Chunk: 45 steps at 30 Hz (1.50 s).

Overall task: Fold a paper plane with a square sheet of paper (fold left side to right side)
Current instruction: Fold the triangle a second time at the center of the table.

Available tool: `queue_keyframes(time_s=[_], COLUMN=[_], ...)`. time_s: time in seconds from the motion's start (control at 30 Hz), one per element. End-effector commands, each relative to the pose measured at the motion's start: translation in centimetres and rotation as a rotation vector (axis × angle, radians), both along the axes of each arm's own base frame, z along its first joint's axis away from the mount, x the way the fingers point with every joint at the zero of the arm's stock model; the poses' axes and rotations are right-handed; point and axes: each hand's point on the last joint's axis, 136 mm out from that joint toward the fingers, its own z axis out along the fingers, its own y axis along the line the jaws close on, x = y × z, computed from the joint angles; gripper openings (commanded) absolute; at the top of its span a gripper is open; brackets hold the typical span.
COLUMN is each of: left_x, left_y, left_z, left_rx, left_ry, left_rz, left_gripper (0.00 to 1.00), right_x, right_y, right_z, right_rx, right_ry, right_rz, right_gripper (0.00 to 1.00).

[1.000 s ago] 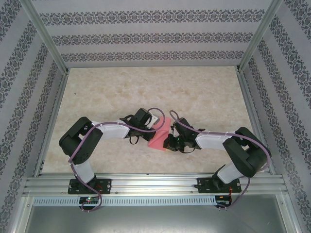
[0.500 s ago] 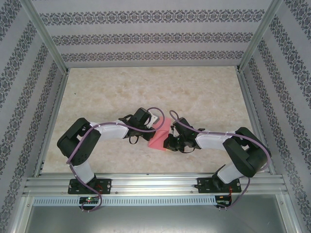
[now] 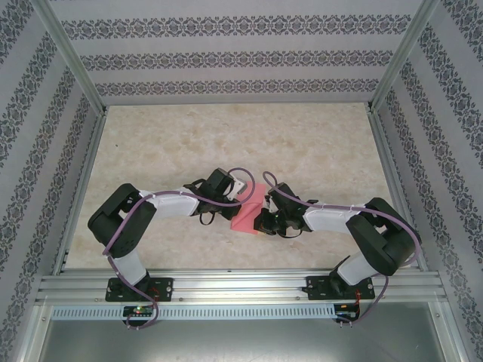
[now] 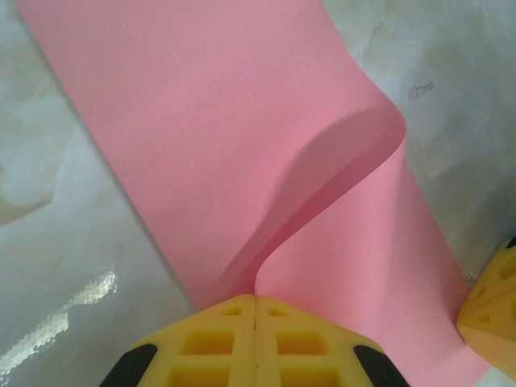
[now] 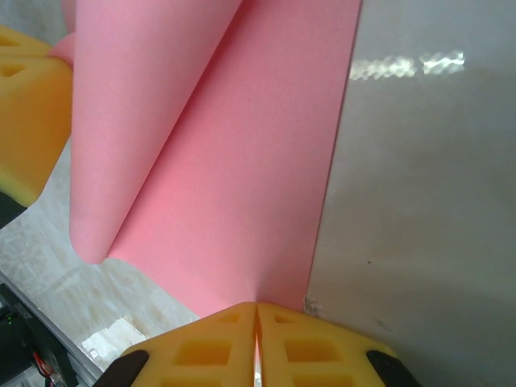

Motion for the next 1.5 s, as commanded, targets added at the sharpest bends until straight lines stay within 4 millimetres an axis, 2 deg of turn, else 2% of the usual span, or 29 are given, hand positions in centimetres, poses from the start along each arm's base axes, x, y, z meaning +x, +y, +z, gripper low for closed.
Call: queue_keyframes(time_s=[0.0, 0.77, 0.83, 0.93, 1.03, 1.2, 1.37, 1.47], left_x=[0.6, 1.2, 1.1, 0.8, 0.7, 0.7, 0.9, 0.9], left_y=[-0.1, 0.6, 0.6, 0.8, 0.9, 0.8, 0.7, 0.6], left_z=[0.0, -1.0, -1.1, -1.2, -1.2, -1.0, -0.6, -0.4], left_rx=[-0.029, 0.027, 0.027, 0.03, 0.027, 0.017, 0.009, 0.005], left_ry=[-0.008, -0.024, -0.022, -0.018, -0.018, -0.024, -0.031, -0.034], left_rz=[-0.004, 0.017, 0.015, 0.012, 0.013, 0.015, 0.019, 0.018], left_gripper=[0.06, 0.06, 0.06, 0.06, 0.06, 0.06, 0.06, 0.06], right_x=[-1.4, -1.3, -0.9, 0.1, 1.1, 2.8, 4.5, 5.1], right_y=[-1.6, -1.3, -0.6, 0.0, -0.2, -0.6, 0.8, 1.6], right_z=[-2.1, -1.7, -1.0, 1.2, 3.4, 5.4, 6.4, 6.4], right_rx=[-0.109, -0.101, -0.065, -0.01, 0.044, 0.127, 0.215, 0.226], right_ry=[0.047, 0.038, 0.017, -0.043, -0.095, -0.153, -0.189, -0.198], right_rz=[0.005, 0.012, 0.023, 0.024, -0.004, -0.079, -0.128, -0.133], right_gripper=[0.11, 0.12, 0.13, 0.22, 0.26, 0.24, 0.18, 0.17])
